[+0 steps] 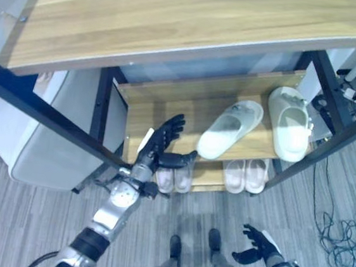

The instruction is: Arrange the slippers neatly on the shoe rack.

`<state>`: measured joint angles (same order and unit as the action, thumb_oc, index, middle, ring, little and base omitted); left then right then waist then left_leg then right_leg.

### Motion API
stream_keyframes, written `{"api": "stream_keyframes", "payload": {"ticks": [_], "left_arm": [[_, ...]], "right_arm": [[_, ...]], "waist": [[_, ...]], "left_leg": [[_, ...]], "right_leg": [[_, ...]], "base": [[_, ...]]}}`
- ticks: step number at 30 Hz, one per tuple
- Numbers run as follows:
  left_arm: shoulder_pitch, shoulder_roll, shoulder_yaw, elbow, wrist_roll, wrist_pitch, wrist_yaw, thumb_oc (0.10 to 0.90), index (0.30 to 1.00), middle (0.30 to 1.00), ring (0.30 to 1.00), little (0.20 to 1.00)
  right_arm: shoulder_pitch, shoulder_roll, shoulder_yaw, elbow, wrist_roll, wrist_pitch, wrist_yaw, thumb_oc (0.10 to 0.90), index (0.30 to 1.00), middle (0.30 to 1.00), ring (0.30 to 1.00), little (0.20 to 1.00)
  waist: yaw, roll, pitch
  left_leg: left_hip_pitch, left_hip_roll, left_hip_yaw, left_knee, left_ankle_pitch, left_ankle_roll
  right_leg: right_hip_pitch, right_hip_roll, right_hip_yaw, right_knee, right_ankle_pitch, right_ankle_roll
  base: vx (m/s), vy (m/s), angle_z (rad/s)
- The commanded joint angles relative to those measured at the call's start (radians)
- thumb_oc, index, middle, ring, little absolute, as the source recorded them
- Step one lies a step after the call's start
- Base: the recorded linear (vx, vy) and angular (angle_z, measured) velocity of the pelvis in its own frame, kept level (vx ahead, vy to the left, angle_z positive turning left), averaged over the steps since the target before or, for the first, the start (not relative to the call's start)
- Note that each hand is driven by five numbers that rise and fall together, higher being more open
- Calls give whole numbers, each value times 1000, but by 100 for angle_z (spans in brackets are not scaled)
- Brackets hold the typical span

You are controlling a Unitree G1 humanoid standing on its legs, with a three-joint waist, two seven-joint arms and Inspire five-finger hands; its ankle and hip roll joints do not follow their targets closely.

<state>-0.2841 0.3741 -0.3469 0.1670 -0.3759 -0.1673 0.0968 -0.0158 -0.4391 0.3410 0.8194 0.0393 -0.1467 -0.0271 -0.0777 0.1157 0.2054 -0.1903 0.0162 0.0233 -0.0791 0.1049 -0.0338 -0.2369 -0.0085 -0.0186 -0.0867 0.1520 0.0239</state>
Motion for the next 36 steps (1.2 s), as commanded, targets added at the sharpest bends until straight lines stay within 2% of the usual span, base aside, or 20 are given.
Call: {"api": "stream_keyframes", "payload": {"ticks": [1,14,24,36], "left_arm": [[-57,-28,5,-78,64,-75,-16,800,900,900,900,900],[-91,-100,-96,-17,61,-56,-18,800,900,900,900,900],[-147,-147,-166,-18,32,-53,-20,800,900,900,900,900],[-321,-237,-256,40,10,-60,16,800,900,900,900,900]], "right_arm": [[58,-7,1,-68,-10,-44,-11,800,900,900,900,900],[49,-9,14,-87,6,-49,-31,800,900,900,900,900],[38,-9,30,-93,13,-47,-36,800,900,900,900,900],[23,-21,59,-87,27,-48,-45,800,900,900,900,900]], "waist": [[11,-58,-94],[0,-67,-60],[-9,-61,-56],[-36,-54,-57]], "left_leg": [[-11,-1,-4,-8,-42,-48],[-30,0,1,-8,-33,-46],[-26,1,8,-8,-35,-45],[-23,0,20,-8,-41,-45]], "right_leg": [[6,-41,-53,0,-95,69],[-17,-38,-41,3,-88,70],[-20,-38,-37,3,-90,70],[-25,-38,-31,5,-88,73]], "base": [[-51,-1,1],[0,0,0],[0,-2,-2],[0,-3,-1]]}}
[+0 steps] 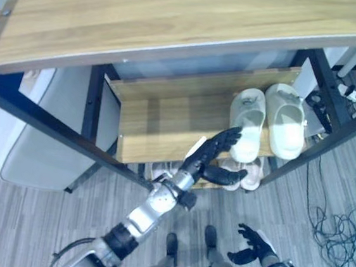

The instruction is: Arrange the slippers neatly on the shoe rack.

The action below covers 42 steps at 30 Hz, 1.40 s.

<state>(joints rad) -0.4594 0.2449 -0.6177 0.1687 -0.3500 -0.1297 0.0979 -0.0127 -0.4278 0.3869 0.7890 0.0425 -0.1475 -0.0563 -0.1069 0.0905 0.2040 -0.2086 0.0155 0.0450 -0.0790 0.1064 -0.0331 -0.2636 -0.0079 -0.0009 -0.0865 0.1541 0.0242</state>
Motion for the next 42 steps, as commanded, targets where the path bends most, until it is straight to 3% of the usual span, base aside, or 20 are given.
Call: {"api": "stream_keyframes", "payload": {"ticks": [1,12,22,42], "left_arm": [[-155,-111,12,41,-15,-98,15,800,900,900,900,900],[-182,-98,35,56,-22,-106,33,800,900,900,900,900],[-108,-3,131,-7,17,-104,33,800,900,900,900,900],[-124,-59,105,146,33,-85,53,800,900,900,900,900]], "right_arm": [[19,-35,13,-57,24,-48,-14,800,900,900,900,900],[28,-37,11,-53,26,-50,-17,800,900,900,900,900],[45,-26,-6,-35,17,-51,-10,800,900,900,900,900],[27,-22,13,-36,20,-41,-12,800,900,900,900,900]], "waist": [[-9,-28,-57],[-14,-22,-65],[7,-24,-72],[-7,-52,-54]], "left_leg": [[-4,1,-1,-8,-43,-46],[-3,5,4,-8,-44,-48],[-3,7,-5,-8,-41,-50],[-22,13,2,-8,-40,-48]], "right_leg": [[2,-38,-47,5,-91,73],[1,-37,-50,4,-92,72],[10,-37,-66,4,-97,69],[-20,-35,-53,8,-89,70]], "base": [[14,-1,-6],[3,0,-3],[0,0,1],[-1,-4,1]]}}
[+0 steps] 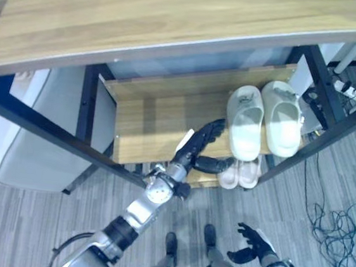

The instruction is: Arrange the slippers neatly on the shoe rack.

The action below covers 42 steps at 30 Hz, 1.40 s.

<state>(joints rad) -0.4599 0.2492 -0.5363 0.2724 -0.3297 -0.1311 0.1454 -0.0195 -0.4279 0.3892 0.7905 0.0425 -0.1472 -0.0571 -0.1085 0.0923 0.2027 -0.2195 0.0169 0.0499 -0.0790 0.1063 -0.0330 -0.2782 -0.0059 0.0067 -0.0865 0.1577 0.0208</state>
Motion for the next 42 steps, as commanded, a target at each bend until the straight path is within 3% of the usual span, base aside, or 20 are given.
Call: {"api": "stream_keyframes", "payload": {"ticks": [1,21,30,38,42], "left_arm": [[-128,-67,23,49,8,-82,6,800,900,900,900,900],[-254,-146,-36,118,17,-85,31,800,900,900,900,900],[-240,-103,-8,101,35,-83,26,800,900,900,900,900],[-149,37,65,-145,-2,-109,-27,800,900,900,900,900],[-86,64,96,-227,-67,-119,-58,800,900,900,900,900]], "right_arm": [[35,-23,11,-36,20,-40,-12,800,900,900,900,900],[31,-31,30,-34,27,-46,-16,800,900,900,900,900],[37,-23,17,-19,26,-47,-18,800,900,900,900,900],[42,-5,-3,0,29,-41,8,800,900,900,900,900],[36,10,0,19,25,-35,19,800,900,900,900,900]], "waist": [[-7,-54,-53],[-35,-52,-60],[-28,-51,-70],[9,-58,-95],[28,-69,-110]], "left_leg": [[-12,12,-2,-8,-40,-48],[-19,16,14,-8,-50,-48],[-11,15,6,-8,-51,-49],[19,6,-22,-8,-50,-54],[41,4,-37,-8,-55,-56]], "right_leg": [[-8,-37,-60,8,-92,74],[-31,-37,-42,8,-87,76],[-18,-36,-51,8,-93,75],[41,-43,-93,10,-106,77],[72,-51,-117,10,-107,79]], "base": [[4,-6,-5],[8,0,-3],[0,0,0],[8,7,11],[16,19,25]]}}
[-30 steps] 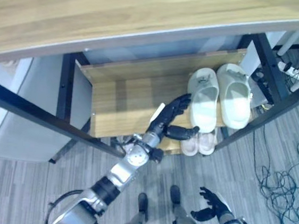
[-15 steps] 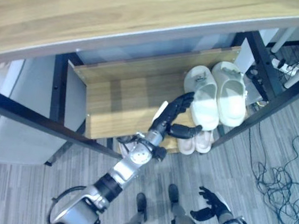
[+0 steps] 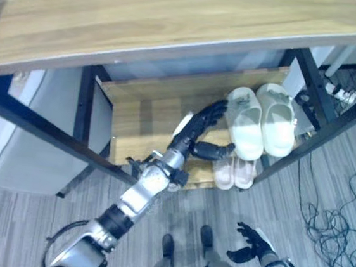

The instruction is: Arrange the slippers neatly on the shoe rack.

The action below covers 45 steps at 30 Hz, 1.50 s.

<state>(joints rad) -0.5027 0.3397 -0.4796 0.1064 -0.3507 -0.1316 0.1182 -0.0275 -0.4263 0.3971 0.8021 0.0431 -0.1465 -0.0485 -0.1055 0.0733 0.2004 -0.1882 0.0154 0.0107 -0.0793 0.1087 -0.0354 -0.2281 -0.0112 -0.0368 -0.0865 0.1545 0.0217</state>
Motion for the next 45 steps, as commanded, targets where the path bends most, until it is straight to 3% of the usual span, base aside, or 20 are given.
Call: {"api": "stream_keyframes", "payload": {"ticks": [1,7,14,18,21,29,31,35,40,42,45], "left_arm": [[-22,-18,48,-85,-60,-119,-43,800,900,900,900,900],[133,16,84,-203,-118,-104,-111,800,900,900,900,900],[436,130,131,-277,-146,-63,-249,800,900,900,900,900],[587,175,134,-188,-97,-36,-305,800,900,900,900,900],[660,172,128,30,-2,-29,-315,800,900,900,900,900],[650,113,156,414,242,-30,-235,800,900,900,900,900],[613,67,188,616,329,-22,-178,800,900,900,900,900],[556,30,209,820,394,-13,-122,800,900,900,900,900],[514,9,240,950,392,-5,-80,800,900,900,900,900],[494,-4,244,975,382,-4,-73,800,900,900,900,900],[464,-20,254,1016,376,-3,-60,800,900,900,900,900]], "right_arm": [[43,13,-10,12,24,-33,13,800,900,900,900,900],[53,44,-25,48,17,-25,20,800,900,900,900,900],[67,78,-50,124,12,-18,31,800,900,900,900,900],[64,76,-58,138,9,-14,38,800,900,900,900,900],[70,83,-68,164,24,-13,48,800,900,900,900,900],[83,108,-86,233,41,-5,47,800,900,900,900,900],[82,123,-90,280,36,5,44,800,900,900,900,900],[70,138,-96,332,44,12,42,800,900,900,900,900],[59,132,-94,359,38,16,33,800,900,900,900,900],[44,124,-95,366,38,16,28,800,900,900,900,900],[22,113,-98,386,29,17,21,800,900,900,900,900]], "waist": [[33,-55,-113],[64,-72,-139],[116,-106,-172],[135,-121,-182],[140,-135,-191],[146,-148,-200],[145,-150,-205],[138,-145,-206],[132,-134,-185],[133,-135,-161],[129,-156,-139]], "left_leg": [[16,4,-2,-8,-60,-54],[52,-4,-26,-8,-66,-53],[102,-7,-66,-8,-79,-51],[122,-6,-81,-8,-85,-45],[142,-3,-89,-8,-92,-36],[162,-3,-93,-7,-98,-27],[166,-1,-93,-7,-97,-26],[164,1,-95,-4,-95,-29],[138,4,-86,14,-82,-32],[95,-6,-81,74,-86,-35],[81,-41,-101,191,-169,-39]], "right_leg": [[31,-47,-80,9,-105,80],[86,-61,-128,10,-111,81],[166,-69,-183,12,-124,82],[194,-71,-194,14,-127,83],[213,-68,-193,16,-133,82],[228,-64,-182,20,-142,79],[231,-61,-174,20,-145,76],[224,-55,-158,22,-147,70],[205,-45,-124,10,-144,63],[197,-50,-120,8,-138,61],[168,-81,-123,15,-112,59]], "base": [[9,17,18],[33,23,20],[44,33,26],[25,28,15],[37,41,9],[12,12,3],[0,0,0],[-8,-2,0],[-88,-5,-3],[-188,24,-3],[-186,43,0]]}}
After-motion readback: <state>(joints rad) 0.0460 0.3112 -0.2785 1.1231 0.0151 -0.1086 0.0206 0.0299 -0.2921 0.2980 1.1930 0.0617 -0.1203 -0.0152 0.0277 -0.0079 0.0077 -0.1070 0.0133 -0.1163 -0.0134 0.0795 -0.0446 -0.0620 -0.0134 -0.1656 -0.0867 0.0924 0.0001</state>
